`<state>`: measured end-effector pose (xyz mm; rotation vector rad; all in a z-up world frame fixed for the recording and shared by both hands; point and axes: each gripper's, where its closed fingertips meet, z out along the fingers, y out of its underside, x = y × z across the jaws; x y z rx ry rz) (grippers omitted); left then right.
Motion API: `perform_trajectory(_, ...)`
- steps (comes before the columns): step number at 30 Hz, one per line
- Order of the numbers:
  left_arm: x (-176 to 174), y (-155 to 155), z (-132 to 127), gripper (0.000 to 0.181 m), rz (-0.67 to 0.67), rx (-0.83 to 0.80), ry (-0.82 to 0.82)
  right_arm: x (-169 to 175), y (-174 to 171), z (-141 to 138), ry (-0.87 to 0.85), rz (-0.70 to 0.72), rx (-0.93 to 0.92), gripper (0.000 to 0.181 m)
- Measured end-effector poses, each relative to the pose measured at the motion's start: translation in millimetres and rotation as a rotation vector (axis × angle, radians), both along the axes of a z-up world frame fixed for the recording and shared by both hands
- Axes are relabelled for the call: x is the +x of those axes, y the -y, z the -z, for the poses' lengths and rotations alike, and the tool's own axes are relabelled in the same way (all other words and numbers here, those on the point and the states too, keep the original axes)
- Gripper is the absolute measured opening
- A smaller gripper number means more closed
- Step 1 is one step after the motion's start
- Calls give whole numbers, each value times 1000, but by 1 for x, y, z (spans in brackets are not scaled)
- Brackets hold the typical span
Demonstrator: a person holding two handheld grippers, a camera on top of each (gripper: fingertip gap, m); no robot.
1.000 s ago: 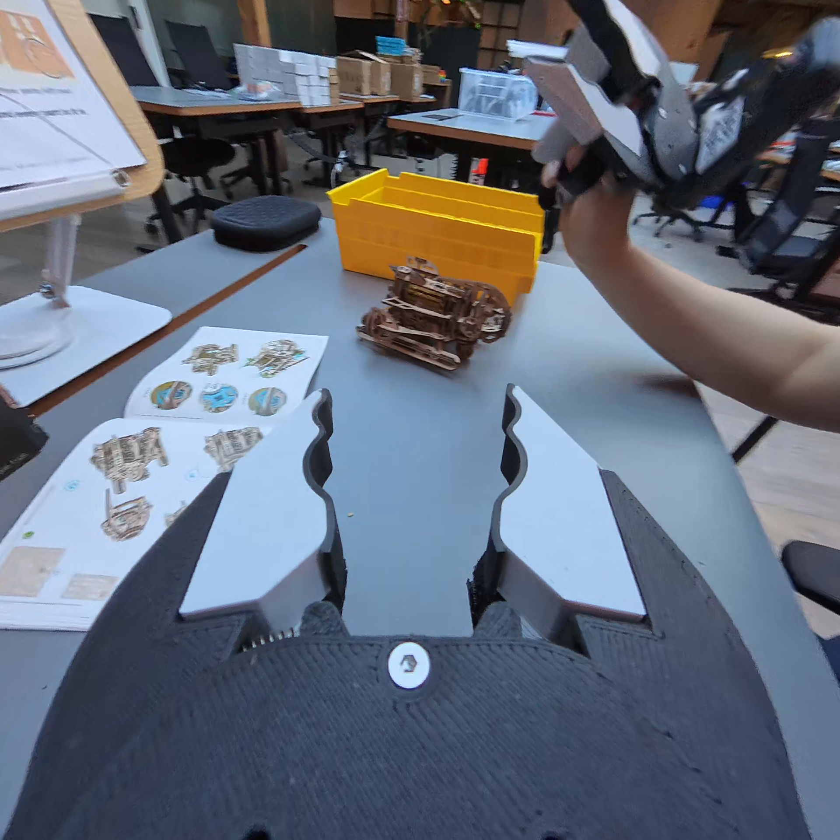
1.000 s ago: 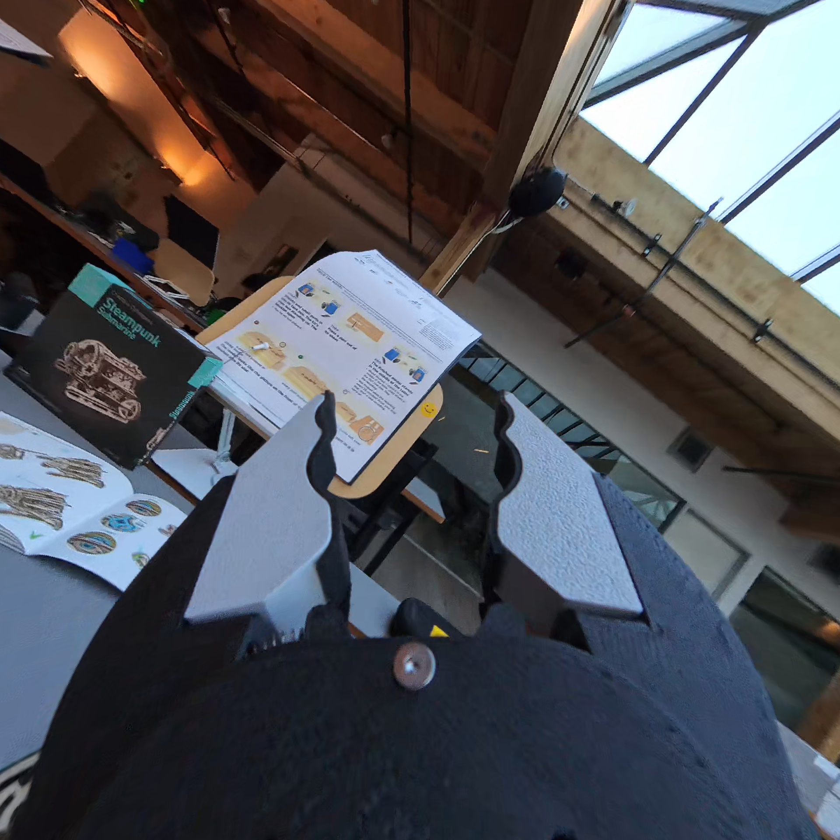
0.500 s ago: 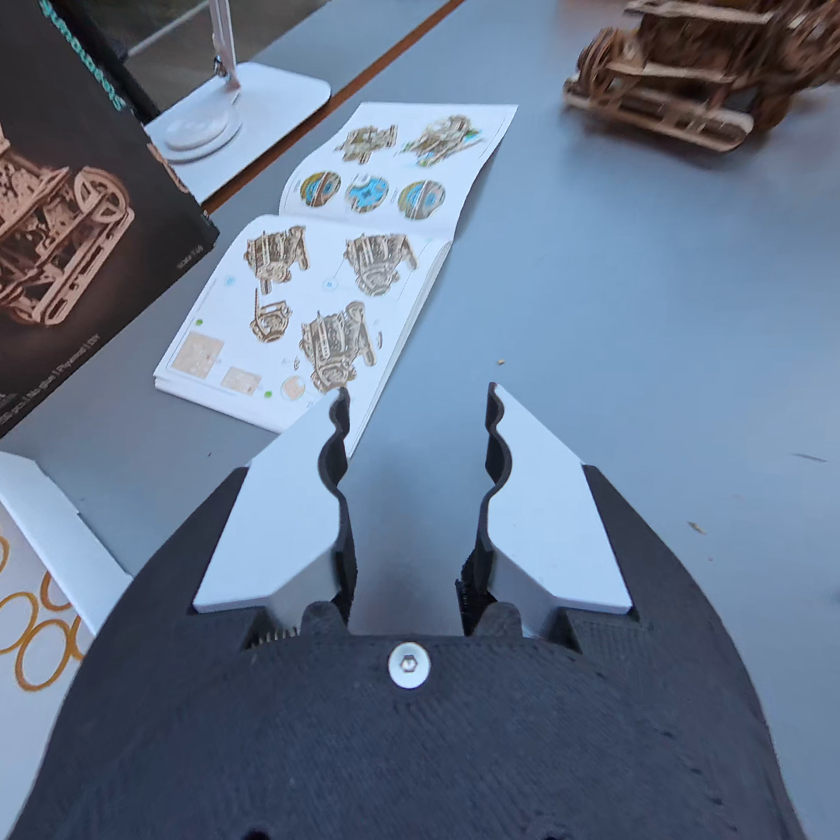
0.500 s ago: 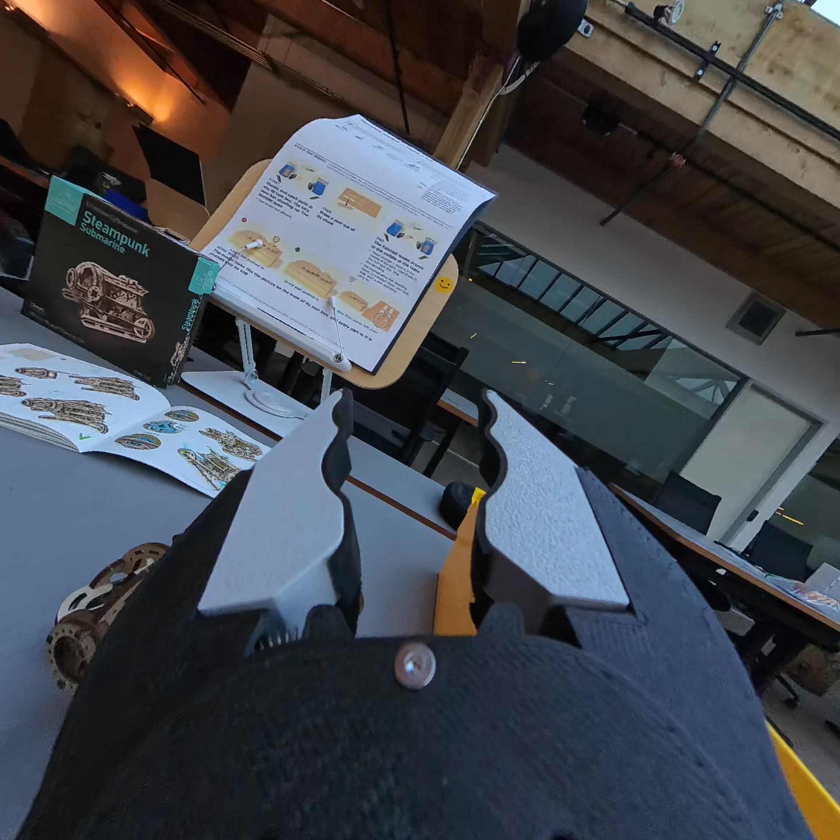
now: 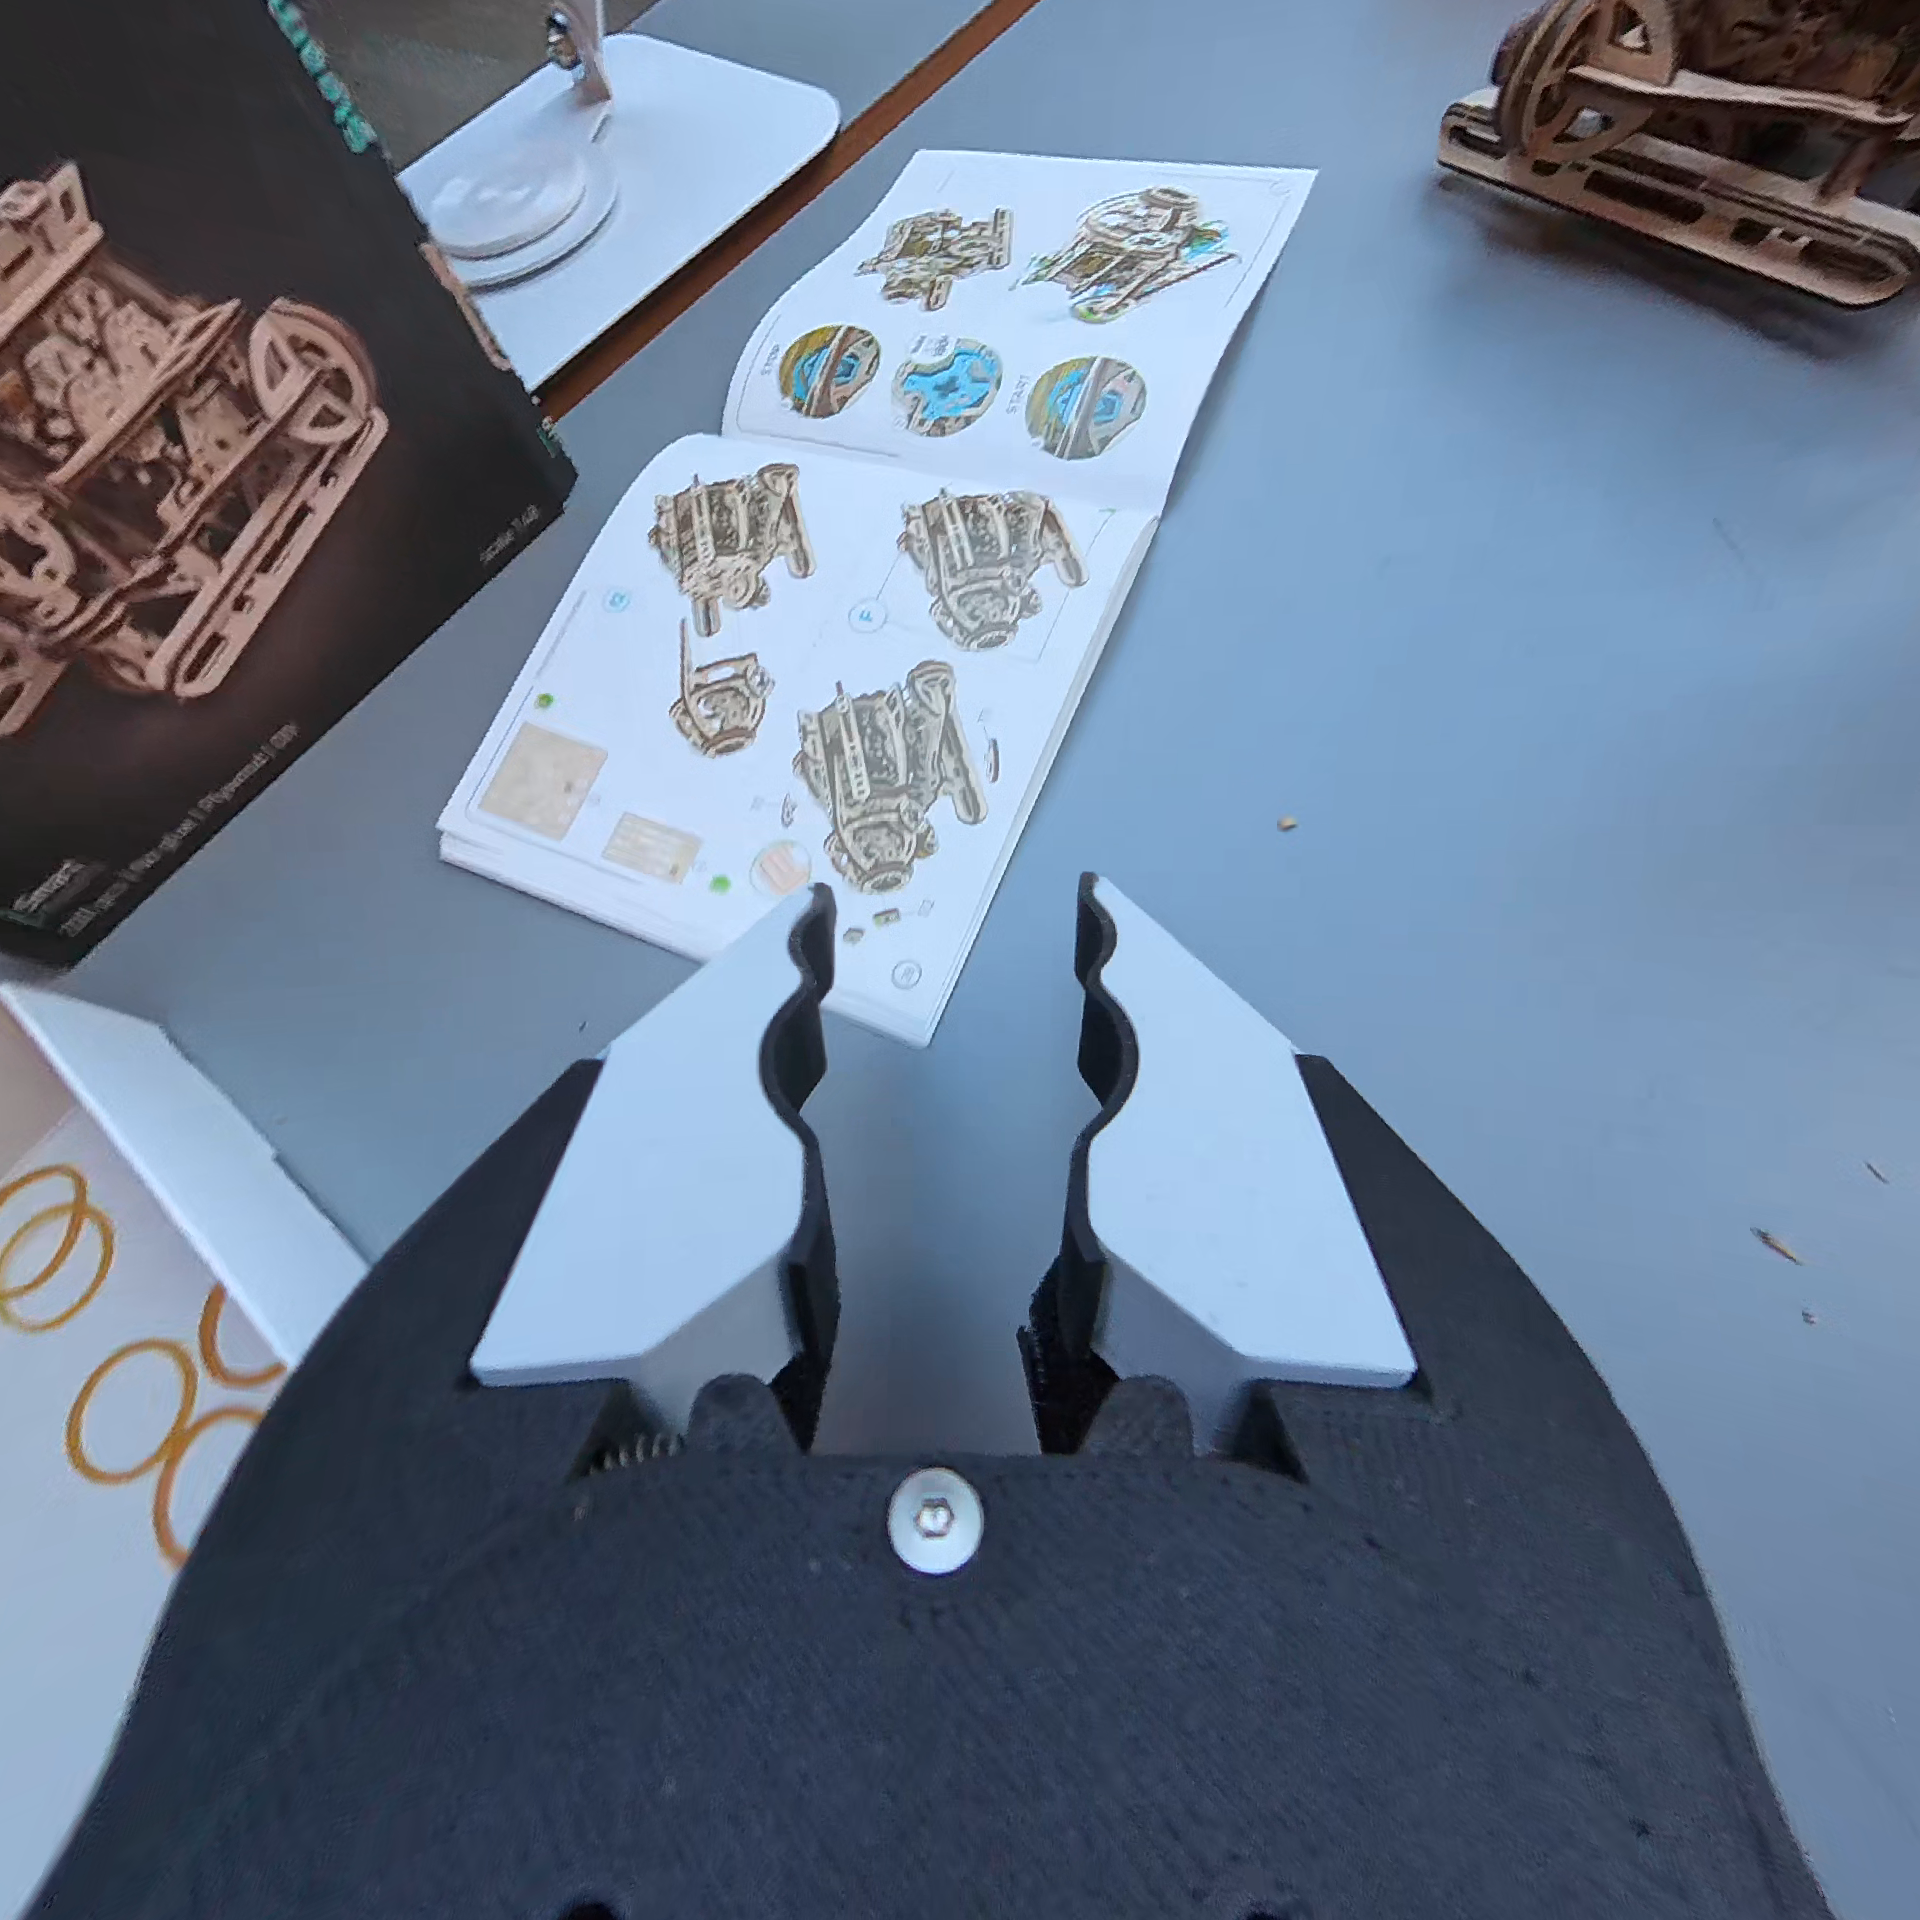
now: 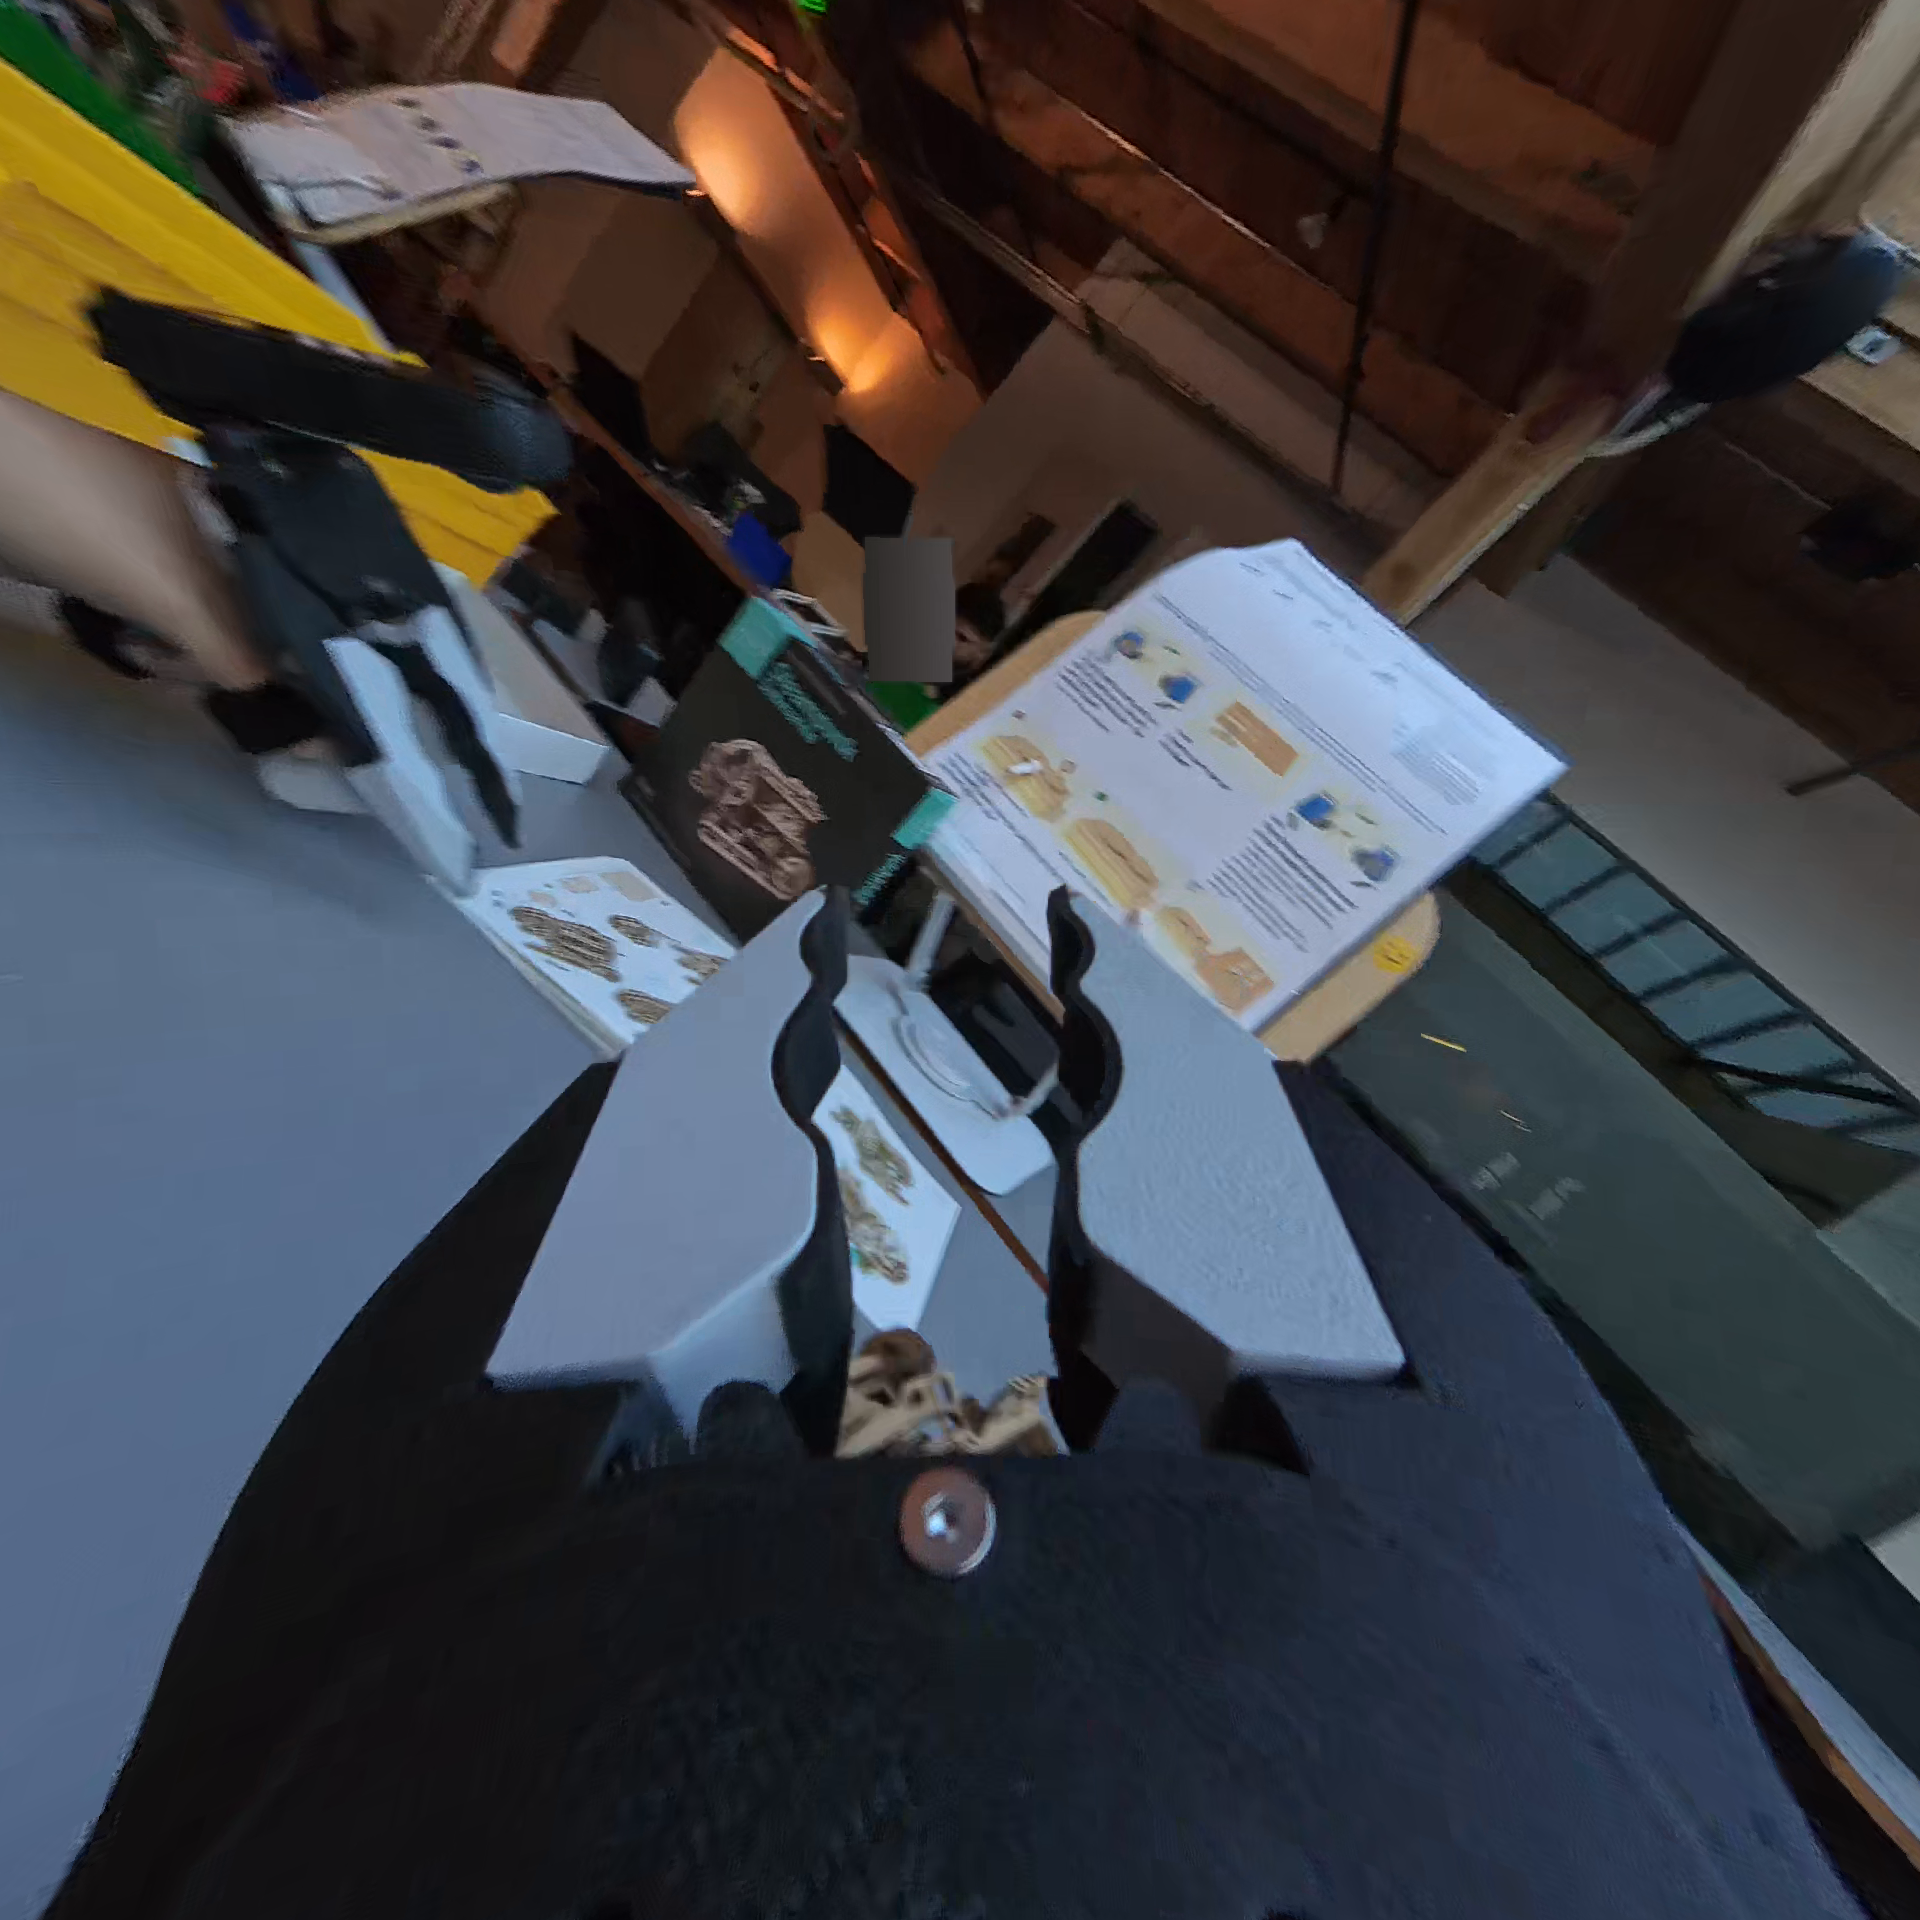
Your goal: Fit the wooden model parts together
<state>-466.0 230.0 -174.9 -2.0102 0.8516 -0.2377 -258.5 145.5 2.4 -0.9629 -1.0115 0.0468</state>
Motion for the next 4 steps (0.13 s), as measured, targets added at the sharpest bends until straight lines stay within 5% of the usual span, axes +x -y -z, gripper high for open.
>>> perform_trajectory(4,12,-17,3,30,51,-14,-54,-78,-5,45,153,-46,-348,26)
